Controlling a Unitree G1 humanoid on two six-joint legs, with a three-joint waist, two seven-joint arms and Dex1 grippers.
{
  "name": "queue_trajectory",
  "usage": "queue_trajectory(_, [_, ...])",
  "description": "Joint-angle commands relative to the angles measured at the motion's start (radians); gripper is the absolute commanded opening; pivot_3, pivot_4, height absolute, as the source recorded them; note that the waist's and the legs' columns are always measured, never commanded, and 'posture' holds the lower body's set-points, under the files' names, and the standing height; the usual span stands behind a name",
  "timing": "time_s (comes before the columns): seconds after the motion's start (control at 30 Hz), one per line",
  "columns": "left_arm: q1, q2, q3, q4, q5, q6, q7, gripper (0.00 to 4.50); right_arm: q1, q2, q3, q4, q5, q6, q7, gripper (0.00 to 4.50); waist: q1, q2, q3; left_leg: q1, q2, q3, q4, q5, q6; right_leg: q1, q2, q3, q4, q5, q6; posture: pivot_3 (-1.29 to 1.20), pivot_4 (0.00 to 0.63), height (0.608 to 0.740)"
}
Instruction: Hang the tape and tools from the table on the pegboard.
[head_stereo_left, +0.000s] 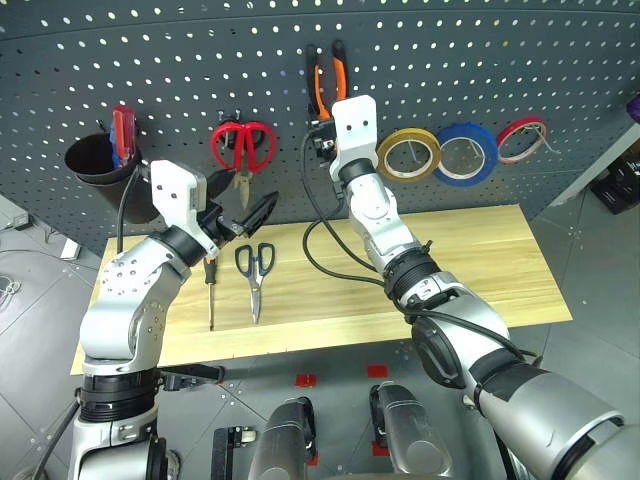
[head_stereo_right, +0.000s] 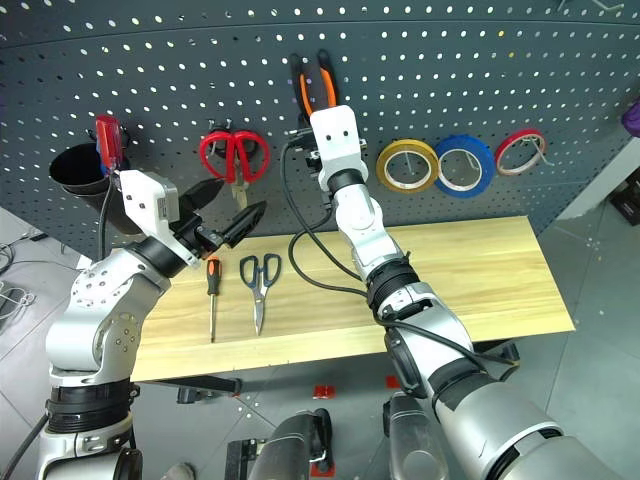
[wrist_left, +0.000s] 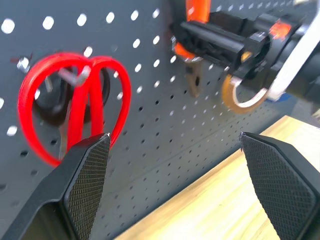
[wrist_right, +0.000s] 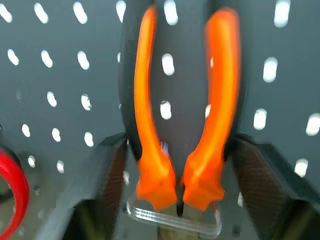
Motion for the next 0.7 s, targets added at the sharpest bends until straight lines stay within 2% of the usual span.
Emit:
queue_trajectory(0.03, [0.038, -0.01, 0.023, -0.042, 0.018, 0.017, 0.058, 4.36, 0.048, 0.001, -0.009, -0.104, 0.041, 0.094, 0.059, 4.47, 0.003, 0.0, 0.0, 0.0, 0.0, 0.0, 0.0, -0.001, 0.001, 0.0, 0.0, 0.0, 0.0, 0.0, 0.0, -0.18, 0.283, 0.74])
queue_trajectory(0.2, [0.101, -0.022, 0.016, -0.082, 0.022, 0.169, 0.167, 4.43, 0.205, -0.025, 0.049, -0.386, 0.067, 0.279, 0.217, 4.49, 0.009, 0.0, 0.0, -0.001, 0.0, 0.0, 0.0, -0.001, 0.002, -0.001, 0.0, 0.001, 0.0, 0.0, 0.0, -0.18, 0.28, 0.74])
queue_trajectory(0.33, [0.144, -0.045, 0.02, -0.129, -0.015, 0.237, 0.19, 4.43, 0.348, -0.088, 0.153, -0.677, 0.114, 0.53, 0.432, 4.49, 0.01, 0.0, 0.0, -0.001, 0.0, 0.0, 0.0, -0.002, 0.003, -0.001, 0.0, 0.001, 0.001, 0.0, 0.0, -0.19, 0.282, 0.74])
queue_trajectory(0.47, [0.176, -0.071, -0.006, -0.139, 0.043, 0.313, 0.29, 4.43, 0.481, -0.204, 0.263, -0.968, 0.174, 0.794, 0.612, 4.49, 0.012, 0.0, 0.0, 0.0, 0.0, -0.001, 0.0, -0.002, 0.003, -0.001, 0.001, 0.001, 0.0, 0.0, 0.0, -0.2, 0.293, 0.74])
queue_trajectory(0.57, [0.148, -0.056, -0.043, -0.105, 0.114, 0.458, 0.383, 4.43, 0.539, -0.281, 0.309, -1.133, 0.218, 0.942, 0.688, 4.49, 0.013, -0.001, 0.0, 0.0, 0.0, -0.001, 0.0, -0.002, 0.003, -0.001, 0.001, 0.001, 0.001, 0.0, 0.0, -0.2, 0.296, 0.74])
queue_trajectory(0.7, [0.087, -0.119, -0.002, -0.005, 0.117, 0.483, 0.43, 4.43, 0.591, -0.392, 0.381, -1.325, 0.28, 1.125, 0.779, 4.49, 0.017, -0.004, 0.002, 0.0, 0.0, -0.002, 0.001, -0.002, 0.003, -0.001, 0.001, 0.001, 0.001, 0.0, 0.0, -0.21, 0.305, 0.74])
